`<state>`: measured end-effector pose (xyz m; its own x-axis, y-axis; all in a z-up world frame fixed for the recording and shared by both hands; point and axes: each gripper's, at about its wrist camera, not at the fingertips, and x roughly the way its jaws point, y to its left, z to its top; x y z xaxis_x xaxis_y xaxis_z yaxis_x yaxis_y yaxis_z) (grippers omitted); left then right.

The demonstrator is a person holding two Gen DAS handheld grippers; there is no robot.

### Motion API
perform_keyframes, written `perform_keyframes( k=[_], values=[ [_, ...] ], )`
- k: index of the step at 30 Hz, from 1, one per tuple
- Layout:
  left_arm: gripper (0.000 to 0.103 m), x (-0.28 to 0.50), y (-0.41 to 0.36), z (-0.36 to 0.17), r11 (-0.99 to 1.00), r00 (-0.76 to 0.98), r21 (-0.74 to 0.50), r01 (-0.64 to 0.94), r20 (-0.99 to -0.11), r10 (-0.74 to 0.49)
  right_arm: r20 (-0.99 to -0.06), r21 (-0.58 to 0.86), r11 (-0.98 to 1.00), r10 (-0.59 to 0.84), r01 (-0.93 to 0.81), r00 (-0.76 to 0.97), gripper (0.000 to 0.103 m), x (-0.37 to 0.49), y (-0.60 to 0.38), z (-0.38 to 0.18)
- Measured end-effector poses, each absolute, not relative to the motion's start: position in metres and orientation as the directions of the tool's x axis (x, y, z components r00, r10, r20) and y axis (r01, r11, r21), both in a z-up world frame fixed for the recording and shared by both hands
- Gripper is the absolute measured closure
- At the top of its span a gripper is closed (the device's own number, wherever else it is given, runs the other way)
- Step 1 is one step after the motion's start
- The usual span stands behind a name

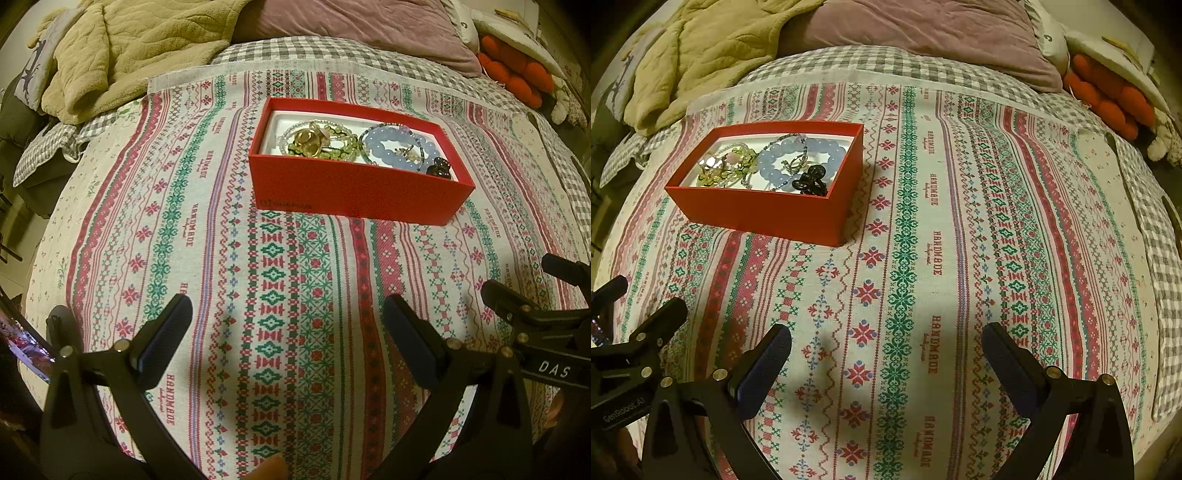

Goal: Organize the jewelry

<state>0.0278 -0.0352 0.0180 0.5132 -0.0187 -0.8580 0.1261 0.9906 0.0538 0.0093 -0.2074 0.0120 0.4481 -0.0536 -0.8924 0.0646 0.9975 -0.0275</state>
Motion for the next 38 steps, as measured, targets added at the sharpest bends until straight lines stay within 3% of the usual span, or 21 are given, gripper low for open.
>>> perform_keyframes(
  k=[22, 38],
  values=[
    [0.001, 0.031, -0.032, 0.016, 0.991, 0.521, 0.064, 0.117, -0.853, -0.006, -0.889, -0.031, 0.996, -0.066, 0.083, 0.453, 0.000, 0.008, -0.211, 0.010],
    [0.001, 0.038, -0.027, -0.016, 0.991, 0.547, 0.097, 0.092, -0.837, 0.032, -0.861, -0.049, 0.994, -0.092, 0.097, 0.501, 0.000, 0.016, -0.200, -0.021]
  ],
)
